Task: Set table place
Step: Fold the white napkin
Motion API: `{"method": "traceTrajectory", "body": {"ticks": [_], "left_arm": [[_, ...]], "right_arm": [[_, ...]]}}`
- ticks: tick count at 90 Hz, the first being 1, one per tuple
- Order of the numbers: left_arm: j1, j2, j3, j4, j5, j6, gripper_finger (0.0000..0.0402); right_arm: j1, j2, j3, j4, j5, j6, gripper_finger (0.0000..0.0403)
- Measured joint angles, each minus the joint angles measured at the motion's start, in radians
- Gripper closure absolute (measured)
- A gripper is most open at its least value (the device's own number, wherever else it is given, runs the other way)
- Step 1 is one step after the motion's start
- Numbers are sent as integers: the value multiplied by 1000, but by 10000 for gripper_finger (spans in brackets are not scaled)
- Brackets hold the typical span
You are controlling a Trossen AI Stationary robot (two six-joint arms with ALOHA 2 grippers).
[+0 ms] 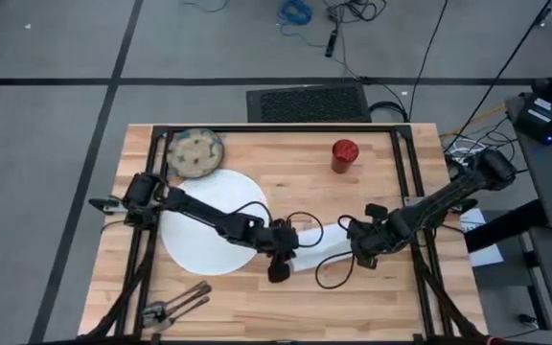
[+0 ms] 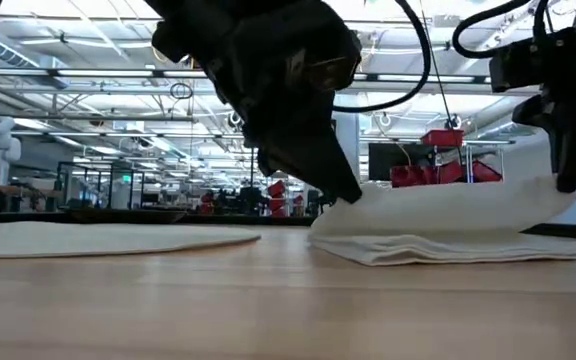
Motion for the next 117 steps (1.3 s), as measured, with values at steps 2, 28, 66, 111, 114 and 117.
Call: {"method": "traceTrajectory", "body": {"ticks": [2,28,66,111,114,117], "left_arm": [[0,0,0,1,0,0,401],[-1,0,0,24,22,-35,402],[-7,-11,0,45,107,-123,370],[7,-14,1,10,3,-100,269],[10,-13,1,-1,-8,-100,269],[14,-14,1,-9,-11,-97,269]], "right_arm": [[0,0,0,0,0,-2,396],[0,0,0,21,-1,25,346],[0,0,0,37,-75,79,225],[-1,4,-64,362,178,76,234],[-1,12,-78,426,189,67,236],[-1,24,-92,488,197,53,238]]}}
